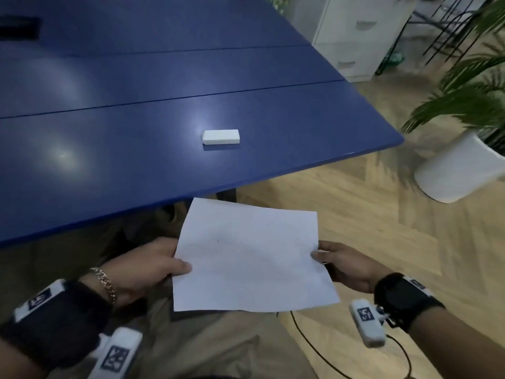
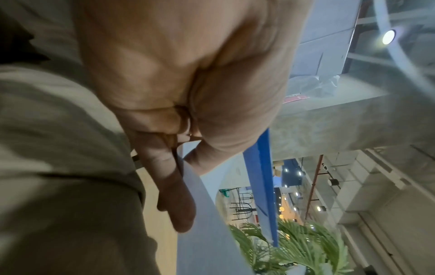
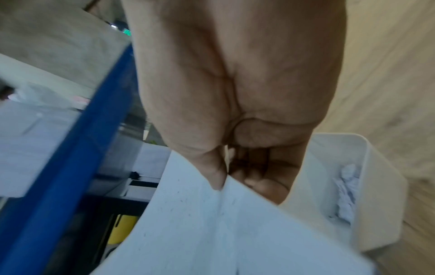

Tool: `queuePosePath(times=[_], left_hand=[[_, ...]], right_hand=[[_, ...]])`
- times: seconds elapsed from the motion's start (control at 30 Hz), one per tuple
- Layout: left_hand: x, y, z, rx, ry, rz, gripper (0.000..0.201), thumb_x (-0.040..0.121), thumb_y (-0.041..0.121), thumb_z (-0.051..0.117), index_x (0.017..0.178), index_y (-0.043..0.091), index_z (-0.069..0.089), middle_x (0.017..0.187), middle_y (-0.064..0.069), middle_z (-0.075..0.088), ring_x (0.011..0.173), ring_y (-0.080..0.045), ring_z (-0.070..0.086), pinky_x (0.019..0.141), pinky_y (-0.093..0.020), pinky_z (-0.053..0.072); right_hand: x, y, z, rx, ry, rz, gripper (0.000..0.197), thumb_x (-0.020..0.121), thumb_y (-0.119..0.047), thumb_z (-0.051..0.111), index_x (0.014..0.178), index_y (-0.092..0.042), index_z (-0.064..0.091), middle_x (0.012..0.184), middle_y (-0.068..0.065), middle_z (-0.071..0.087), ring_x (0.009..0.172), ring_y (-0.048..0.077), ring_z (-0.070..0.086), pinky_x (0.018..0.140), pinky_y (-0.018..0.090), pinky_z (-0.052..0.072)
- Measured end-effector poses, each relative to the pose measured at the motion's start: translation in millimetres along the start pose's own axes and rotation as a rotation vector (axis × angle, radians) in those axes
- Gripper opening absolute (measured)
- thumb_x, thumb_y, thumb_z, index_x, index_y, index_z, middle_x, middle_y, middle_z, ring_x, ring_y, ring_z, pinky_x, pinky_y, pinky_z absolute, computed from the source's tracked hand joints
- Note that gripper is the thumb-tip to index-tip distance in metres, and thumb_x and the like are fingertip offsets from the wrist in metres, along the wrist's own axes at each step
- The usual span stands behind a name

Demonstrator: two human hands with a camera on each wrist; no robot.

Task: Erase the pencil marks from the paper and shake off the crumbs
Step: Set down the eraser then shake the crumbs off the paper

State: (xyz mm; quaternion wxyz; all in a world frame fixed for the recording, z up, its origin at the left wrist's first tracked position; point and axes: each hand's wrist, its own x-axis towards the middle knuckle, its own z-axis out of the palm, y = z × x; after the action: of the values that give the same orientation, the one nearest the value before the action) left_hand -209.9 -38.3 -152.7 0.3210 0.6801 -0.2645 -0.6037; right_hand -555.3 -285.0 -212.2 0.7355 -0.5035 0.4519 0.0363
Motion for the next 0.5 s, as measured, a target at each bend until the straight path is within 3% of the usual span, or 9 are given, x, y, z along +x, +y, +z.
queuePosePath(times=[0.03, 0.1, 0.2, 0.27, 0.33, 0.37, 0.4, 0.43, 0.5], left_hand=[[13, 1, -2, 0.034, 0.001, -0.024, 0.037, 0.083, 0.004, 0.070, 0.119, -0.001, 0.074, 0.119, -0.017, 0.077, 0.113, -0.039, 0.072, 0.100, -0.045, 0.055], [39, 1, -2, 0.067, 0.055, -0.072, 0.025, 0.090, -0.005, 0.065, 0.114, -0.005, 0.074, 0.114, -0.023, 0.076, 0.105, -0.044, 0.073, 0.085, -0.039, 0.058], [75, 4, 5, 0.048, 0.123, -0.157, 0.026, 0.092, -0.016, 0.056, 0.112, -0.010, 0.071, 0.112, -0.023, 0.077, 0.109, -0.040, 0.073, 0.100, -0.051, 0.057], [99, 5, 7, 0.087, 0.131, -0.176, 0.028, 0.082, -0.009, 0.065, 0.109, -0.015, 0.069, 0.112, -0.028, 0.075, 0.110, -0.042, 0.072, 0.102, -0.057, 0.056], [122, 8, 14, 0.184, 0.098, -0.211, 0.024, 0.076, -0.001, 0.072, 0.098, -0.012, 0.069, 0.104, -0.026, 0.075, 0.098, -0.038, 0.074, 0.097, -0.052, 0.059], [130, 10, 19, 0.249, 0.081, -0.224, 0.008, 0.083, 0.000, 0.071, 0.089, -0.003, 0.067, 0.097, -0.022, 0.072, 0.088, -0.034, 0.071, 0.090, -0.045, 0.062], [139, 11, 24, 0.305, 0.078, -0.239, 0.010, 0.090, 0.000, 0.068, 0.084, 0.005, 0.063, 0.092, -0.018, 0.070, 0.083, -0.032, 0.069, 0.082, -0.040, 0.062], [150, 8, 27, 0.332, 0.088, -0.244, 0.015, 0.094, 0.000, 0.066, 0.083, 0.010, 0.060, 0.093, -0.018, 0.069, 0.083, -0.033, 0.070, 0.080, -0.039, 0.063], [167, 8, 35, 0.375, 0.099, -0.250, 0.015, 0.093, 0.002, 0.066, 0.083, 0.012, 0.060, 0.104, -0.023, 0.071, 0.097, -0.039, 0.072, 0.090, -0.049, 0.062]], right_hand=[[11, 7, 0, 0.009, 0.011, 0.015, 0.033, 0.108, -0.014, 0.054, 0.139, -0.017, 0.064, 0.138, 0.007, 0.070, 0.127, 0.030, 0.067, 0.114, 0.053, 0.047], [29, 19, 1, -0.011, 0.063, 0.036, 0.029, 0.108, -0.017, 0.053, 0.134, -0.017, 0.068, 0.132, 0.008, 0.072, 0.115, 0.029, 0.072, 0.106, 0.048, 0.054], [52, 39, 4, -0.019, 0.213, 0.077, 0.026, 0.110, -0.022, 0.050, 0.130, -0.014, 0.064, 0.120, 0.014, 0.070, 0.091, 0.031, 0.069, 0.090, 0.042, 0.058], [65, 58, 0, 0.021, 0.311, 0.100, 0.035, 0.109, -0.030, 0.053, 0.139, -0.012, 0.054, 0.121, 0.015, 0.065, 0.086, 0.031, 0.064, 0.081, 0.041, 0.056], [72, 76, -6, -0.004, 0.386, 0.128, 0.047, 0.106, -0.037, 0.057, 0.145, -0.013, 0.050, 0.125, 0.014, 0.063, 0.088, 0.031, 0.065, 0.077, 0.040, 0.055], [74, 83, -8, -0.043, 0.403, 0.134, 0.049, 0.105, -0.040, 0.057, 0.146, -0.013, 0.050, 0.125, 0.011, 0.063, 0.091, 0.030, 0.066, 0.077, 0.040, 0.055], [74, 88, -8, -0.103, 0.409, 0.132, 0.050, 0.105, -0.042, 0.057, 0.146, -0.014, 0.051, 0.125, 0.007, 0.063, 0.097, 0.031, 0.067, 0.078, 0.039, 0.055], [73, 91, -7, -0.183, 0.408, 0.111, 0.049, 0.106, -0.043, 0.055, 0.145, -0.014, 0.052, 0.127, 0.004, 0.063, 0.104, 0.031, 0.067, 0.081, 0.039, 0.055], [73, 91, -4, -0.406, 0.417, 0.018, 0.046, 0.107, -0.042, 0.052, 0.144, -0.016, 0.057, 0.138, 0.002, 0.063, 0.119, 0.028, 0.064, 0.094, 0.038, 0.051]])
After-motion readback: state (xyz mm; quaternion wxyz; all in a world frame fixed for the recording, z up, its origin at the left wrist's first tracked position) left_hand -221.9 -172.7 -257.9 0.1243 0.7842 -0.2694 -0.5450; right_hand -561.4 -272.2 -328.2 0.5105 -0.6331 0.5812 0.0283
